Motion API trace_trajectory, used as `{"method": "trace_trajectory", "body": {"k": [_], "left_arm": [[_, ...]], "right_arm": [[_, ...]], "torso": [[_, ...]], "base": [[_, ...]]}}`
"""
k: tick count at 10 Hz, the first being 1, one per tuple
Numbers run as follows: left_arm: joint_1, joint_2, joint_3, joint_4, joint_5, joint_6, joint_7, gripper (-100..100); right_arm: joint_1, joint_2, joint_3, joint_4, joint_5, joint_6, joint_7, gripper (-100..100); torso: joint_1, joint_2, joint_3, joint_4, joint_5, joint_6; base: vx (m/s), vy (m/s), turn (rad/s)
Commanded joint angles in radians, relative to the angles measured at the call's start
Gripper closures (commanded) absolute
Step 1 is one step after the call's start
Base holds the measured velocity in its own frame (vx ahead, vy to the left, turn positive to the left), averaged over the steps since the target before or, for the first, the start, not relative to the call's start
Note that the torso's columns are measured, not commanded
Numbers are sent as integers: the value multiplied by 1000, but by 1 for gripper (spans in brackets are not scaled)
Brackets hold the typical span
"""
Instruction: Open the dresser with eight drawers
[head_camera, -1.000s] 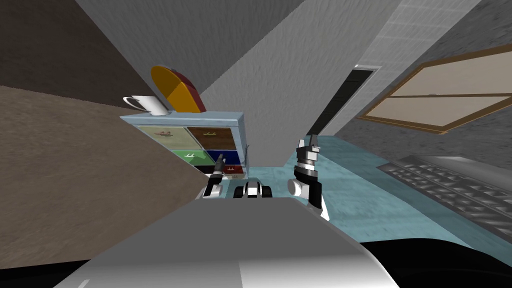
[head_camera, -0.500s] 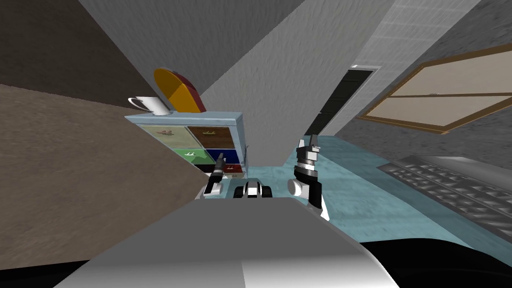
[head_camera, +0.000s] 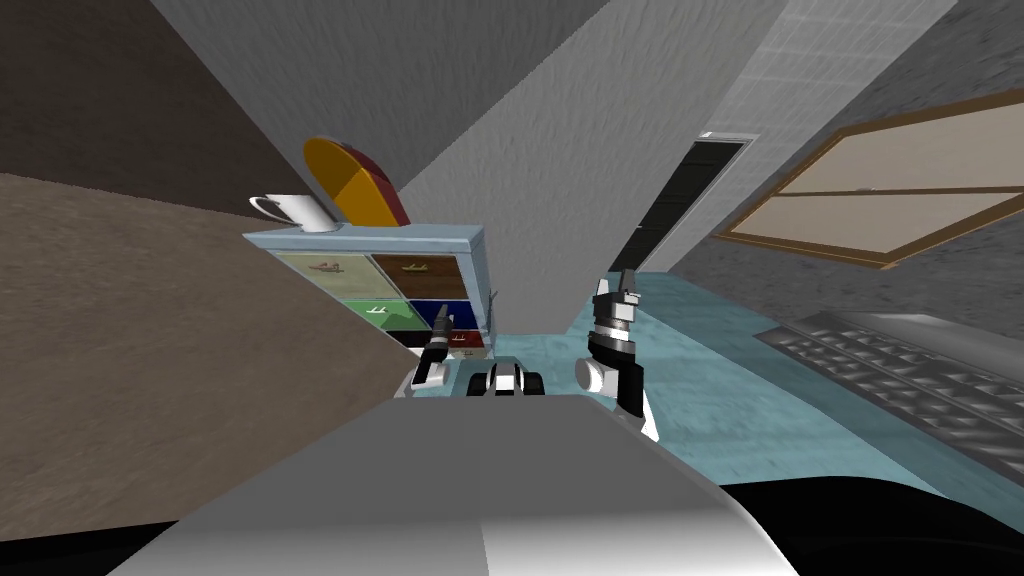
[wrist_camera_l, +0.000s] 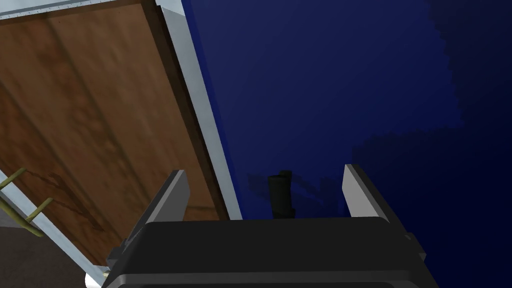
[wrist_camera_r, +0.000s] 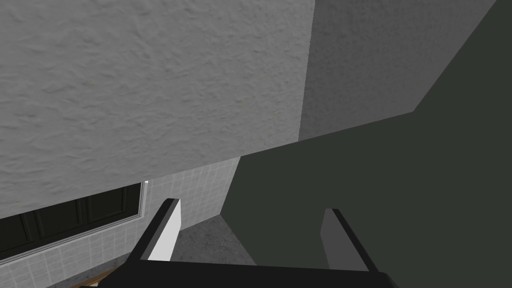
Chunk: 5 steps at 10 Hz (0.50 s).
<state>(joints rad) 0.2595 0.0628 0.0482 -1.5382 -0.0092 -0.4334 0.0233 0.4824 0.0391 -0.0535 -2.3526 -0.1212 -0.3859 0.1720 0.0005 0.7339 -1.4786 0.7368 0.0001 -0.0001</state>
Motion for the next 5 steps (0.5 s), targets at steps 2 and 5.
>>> {"method": "trace_trajectory", "body": {"k": [2, 5], "left_arm": [[3, -1, -2, 9, -1, -9, 0, 100], [27, 7, -10, -35, 0, 5, 8, 100]], "right_arm": [[0, 0, 0, 0, 0, 0, 0, 0], [-1, 0, 0, 0, 0, 0, 0, 0]], "torso": [[-1, 11, 6, 3, 0, 0], [-2, 11, 7, 4, -1, 0]], "base": [[-49, 0, 14], [-146, -4, 11]]}}
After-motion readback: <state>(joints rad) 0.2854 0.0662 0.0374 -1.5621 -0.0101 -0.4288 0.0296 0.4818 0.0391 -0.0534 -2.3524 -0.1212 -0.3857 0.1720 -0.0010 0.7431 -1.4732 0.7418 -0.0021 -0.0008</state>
